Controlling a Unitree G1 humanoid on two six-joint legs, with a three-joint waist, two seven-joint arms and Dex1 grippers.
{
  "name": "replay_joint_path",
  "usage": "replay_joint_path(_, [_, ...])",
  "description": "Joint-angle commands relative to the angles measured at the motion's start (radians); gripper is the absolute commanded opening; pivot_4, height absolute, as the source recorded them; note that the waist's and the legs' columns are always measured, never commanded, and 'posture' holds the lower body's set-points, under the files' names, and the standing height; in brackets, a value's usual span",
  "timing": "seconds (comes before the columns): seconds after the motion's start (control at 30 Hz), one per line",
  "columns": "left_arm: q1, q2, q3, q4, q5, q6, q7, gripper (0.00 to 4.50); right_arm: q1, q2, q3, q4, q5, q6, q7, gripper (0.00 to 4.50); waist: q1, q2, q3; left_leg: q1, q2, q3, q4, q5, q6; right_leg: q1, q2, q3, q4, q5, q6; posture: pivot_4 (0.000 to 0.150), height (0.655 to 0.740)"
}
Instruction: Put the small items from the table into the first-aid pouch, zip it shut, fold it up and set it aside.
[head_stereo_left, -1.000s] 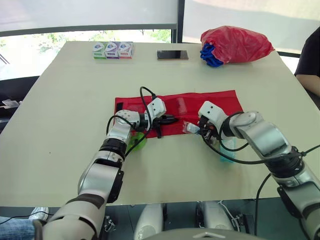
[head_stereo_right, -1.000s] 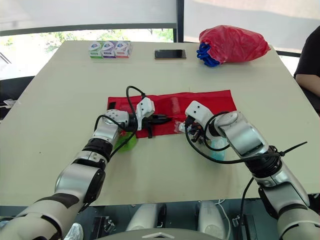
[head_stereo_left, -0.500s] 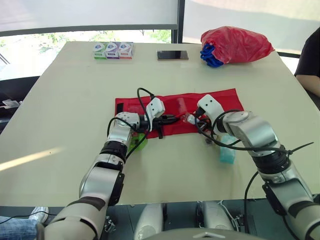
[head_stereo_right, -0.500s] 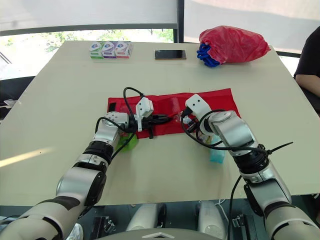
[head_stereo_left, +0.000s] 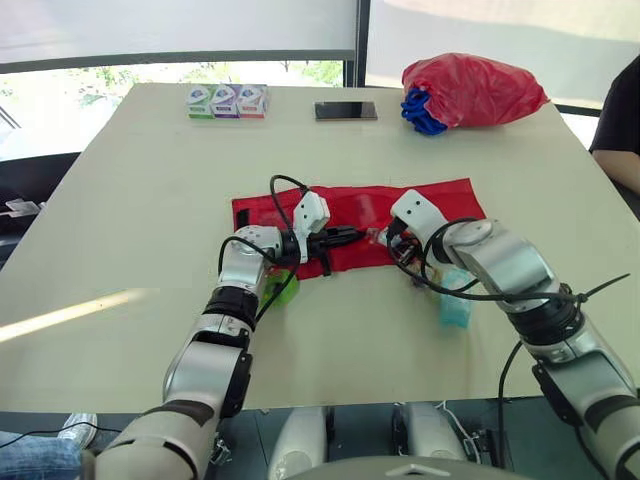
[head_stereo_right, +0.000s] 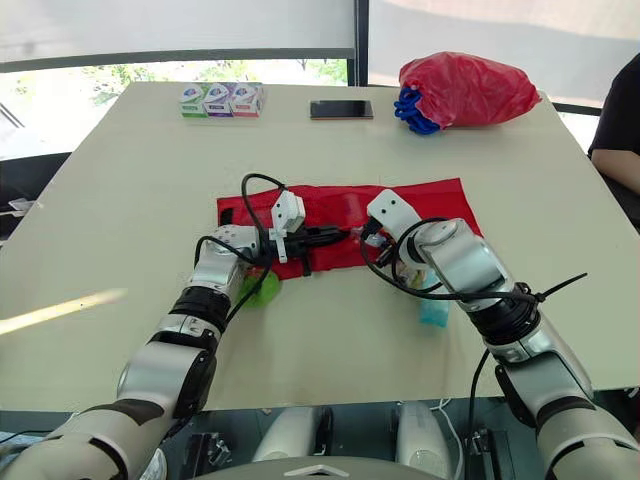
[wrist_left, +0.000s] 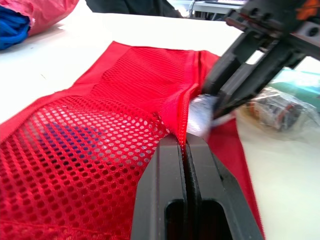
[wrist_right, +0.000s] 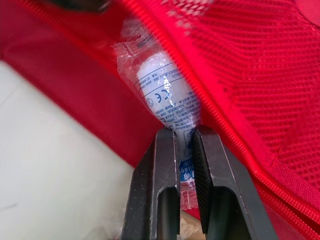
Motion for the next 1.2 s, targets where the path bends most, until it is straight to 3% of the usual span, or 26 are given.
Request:
replay_joint_path(0.03, [0.017,-0.003,-0.024,-0.066,-0.004,0.007,-0.016,0.0,0.032,0.025,-0.081,0.033,-0.005,0.021,-0.058,0.02,0.001,0.0,0.0,0.0,0.0,0.0,0.0,0.0,0.0,0.0,0.0,0.0,0.0,0.0,0.0,0.15,0.74])
replay_joint_path(0.2, [0.03,0.001,-0.036,-0.065,0.012,0.005,-0.002,0.0,0.047,0.139,-0.222,-0.012,0.035,0.063,-0.105,0.02,0.0,0.0,0.0,0.0,0.0,0.0,0.0,0.0,0.0,0.0,0.0,0.0,0.0,0.0,0.0,0.15,0.74])
replay_joint_path(0.5, [0.012,-0.001,-0.041,-0.042,0.018,-0.005,0.001,0.0,0.051,0.277,-0.193,-0.012,0.037,0.05,-0.189,0.02,-0.004,0.001,0.0,0.0,0.0,0.0,-0.001,0.0,-0.001,-0.001,0.001,0.0,0.0,0.0,0.0,0.15,0.74])
replay_joint_path(0.8, [0.007,0.008,-0.04,-0.034,0.021,-0.012,0.004,0.0,0.058,0.3,-0.178,-0.032,0.053,0.046,-0.194,0.02,-0.005,0.001,0.0,0.001,0.0,0.0,-0.002,0.0,-0.001,-0.001,0.001,0.0,0.0,0.0,0.0,0.15,0.74])
replay_joint_path(1.2, [0.009,0.015,-0.039,-0.028,0.021,-0.019,0.001,0.0,0.087,0.444,-0.454,0.009,0.098,0.078,-0.254,0.02,-0.005,0.001,0.0,0.001,0.001,0.001,-0.002,0.0,-0.001,-0.001,0.001,0.001,0.0,0.0,0.0,0.15,0.74])
